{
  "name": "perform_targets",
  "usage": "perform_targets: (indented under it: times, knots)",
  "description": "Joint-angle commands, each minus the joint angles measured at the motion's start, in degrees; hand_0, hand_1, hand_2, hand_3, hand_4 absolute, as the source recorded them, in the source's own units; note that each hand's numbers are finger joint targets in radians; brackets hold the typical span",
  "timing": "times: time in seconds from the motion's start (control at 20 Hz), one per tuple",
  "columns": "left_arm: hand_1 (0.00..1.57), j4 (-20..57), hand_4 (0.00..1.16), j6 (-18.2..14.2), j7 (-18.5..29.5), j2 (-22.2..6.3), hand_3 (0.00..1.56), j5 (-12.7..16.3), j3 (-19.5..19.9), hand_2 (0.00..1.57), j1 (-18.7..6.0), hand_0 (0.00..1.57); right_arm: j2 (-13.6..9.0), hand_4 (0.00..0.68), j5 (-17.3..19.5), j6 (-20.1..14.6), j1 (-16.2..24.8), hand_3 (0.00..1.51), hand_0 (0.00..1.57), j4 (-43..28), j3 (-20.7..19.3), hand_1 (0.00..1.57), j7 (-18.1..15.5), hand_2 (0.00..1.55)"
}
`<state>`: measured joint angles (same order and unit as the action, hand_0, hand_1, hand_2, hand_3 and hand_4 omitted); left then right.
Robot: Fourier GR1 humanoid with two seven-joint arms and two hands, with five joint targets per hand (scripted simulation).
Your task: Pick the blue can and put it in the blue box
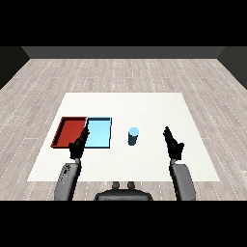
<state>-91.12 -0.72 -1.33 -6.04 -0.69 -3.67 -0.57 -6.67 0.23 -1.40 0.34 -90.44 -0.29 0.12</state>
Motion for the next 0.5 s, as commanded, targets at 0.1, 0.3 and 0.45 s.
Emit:
perform_targets:
  times: [0.1, 0.3, 0.45]
  knots:
    - [0.0, 0.0, 0.0, 0.9, 0.4, 0.1, 0.0, 0.6, 3.0, 0.0, -0.6, 0.0, 1.5, 0.0, 1.4, -0.7, -6.1, 0.0, 0.0, 3.7, -0.5, 0.0, 0.7, 0.0]
    - [0.0, -6.5, 0.0, 1.9, 12.5, 1.7, 0.0, 4.7, 4.8, 0.0, -2.7, 0.0, 6.0, 0.0, -5.1, 2.7, -9.7, 0.0, 0.0, 0.6, 0.5, 0.0, -6.3, 0.0]
    - [0.0, -4.3, 0.0, 4.7, 19.0, 2.1, 0.0, 7.0, 5.8, 0.0, -1.5, 0.0, 5.1, 0.0, -6.3, 5.0, -11.5, 0.0, 0.0, 5.9, -1.3, 0.0, -10.7, 0.0]
